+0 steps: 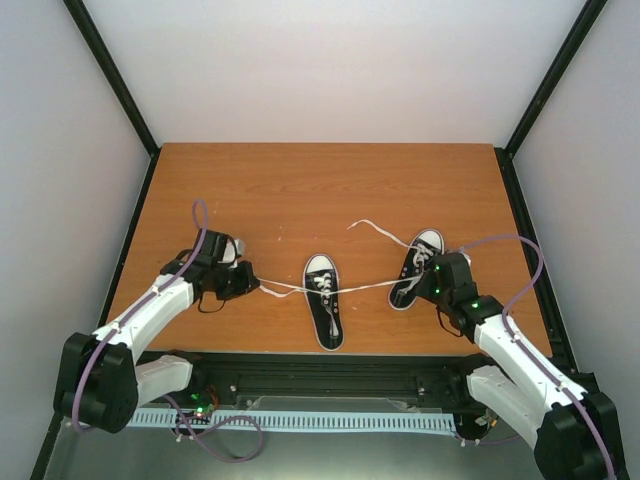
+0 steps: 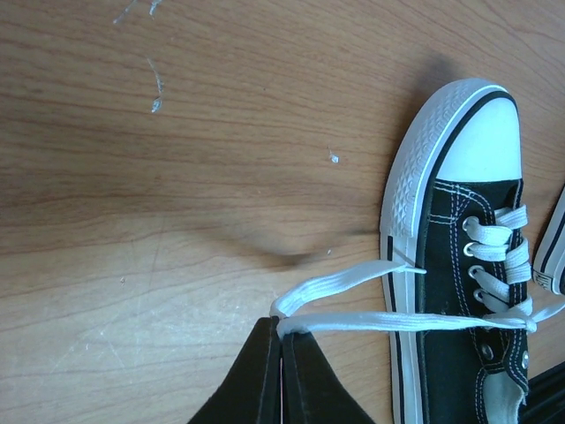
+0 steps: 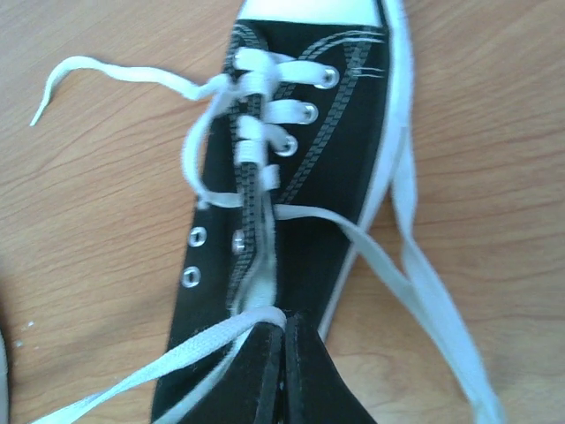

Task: Tie the shoes
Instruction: Tie the shoelace on the shoe.

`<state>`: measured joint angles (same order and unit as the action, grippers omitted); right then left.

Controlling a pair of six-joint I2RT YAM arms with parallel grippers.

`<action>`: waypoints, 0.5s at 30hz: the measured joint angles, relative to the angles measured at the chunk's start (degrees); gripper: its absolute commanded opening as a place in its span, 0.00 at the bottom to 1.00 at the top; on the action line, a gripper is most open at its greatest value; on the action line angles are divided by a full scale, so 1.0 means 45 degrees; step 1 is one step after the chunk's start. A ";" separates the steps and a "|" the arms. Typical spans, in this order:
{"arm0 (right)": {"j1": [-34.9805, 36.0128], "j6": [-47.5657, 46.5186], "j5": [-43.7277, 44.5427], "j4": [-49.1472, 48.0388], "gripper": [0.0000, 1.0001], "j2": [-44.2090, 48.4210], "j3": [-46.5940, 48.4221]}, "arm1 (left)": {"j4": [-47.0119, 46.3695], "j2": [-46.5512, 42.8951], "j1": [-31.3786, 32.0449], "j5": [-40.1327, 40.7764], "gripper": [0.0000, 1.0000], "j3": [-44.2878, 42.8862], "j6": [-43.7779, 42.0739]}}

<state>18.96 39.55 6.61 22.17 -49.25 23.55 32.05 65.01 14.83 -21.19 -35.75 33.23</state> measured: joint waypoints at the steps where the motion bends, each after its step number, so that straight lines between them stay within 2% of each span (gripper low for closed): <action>1: -0.0238 0.0049 -0.0058 0.0063 0.03 0.0136 -0.0097 | -0.0068 0.0029 0.0000 -0.0015 0.01 0.0034 0.0010; 7: -0.0792 0.0136 -0.0646 0.0180 0.03 0.0257 -0.0573 | -0.0384 0.0287 0.0000 0.0010 0.01 0.0311 0.0015; 9: -0.0811 0.0117 -0.0879 0.0165 0.07 0.0291 -0.0665 | -0.0379 0.0389 0.0000 0.0073 0.01 0.0350 -0.0029; 10: -0.0831 0.0073 -0.1107 0.0131 0.10 0.0340 -0.0704 | -0.0379 0.0427 0.0000 0.0097 0.04 0.0350 -0.0087; 12: -0.0869 -0.0083 -0.1530 0.0010 0.26 0.0447 -0.0724 | -0.0389 0.0525 0.0000 0.0092 0.22 0.0345 -0.0223; 15: -0.0908 -0.0384 -0.2045 -0.0107 0.63 0.0665 -0.0724 | -0.0408 0.0724 -0.0024 0.0097 0.47 0.0340 -0.0403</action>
<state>14.87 37.82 -2.59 21.69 -46.26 20.29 30.22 68.27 14.72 -20.75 -34.22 31.42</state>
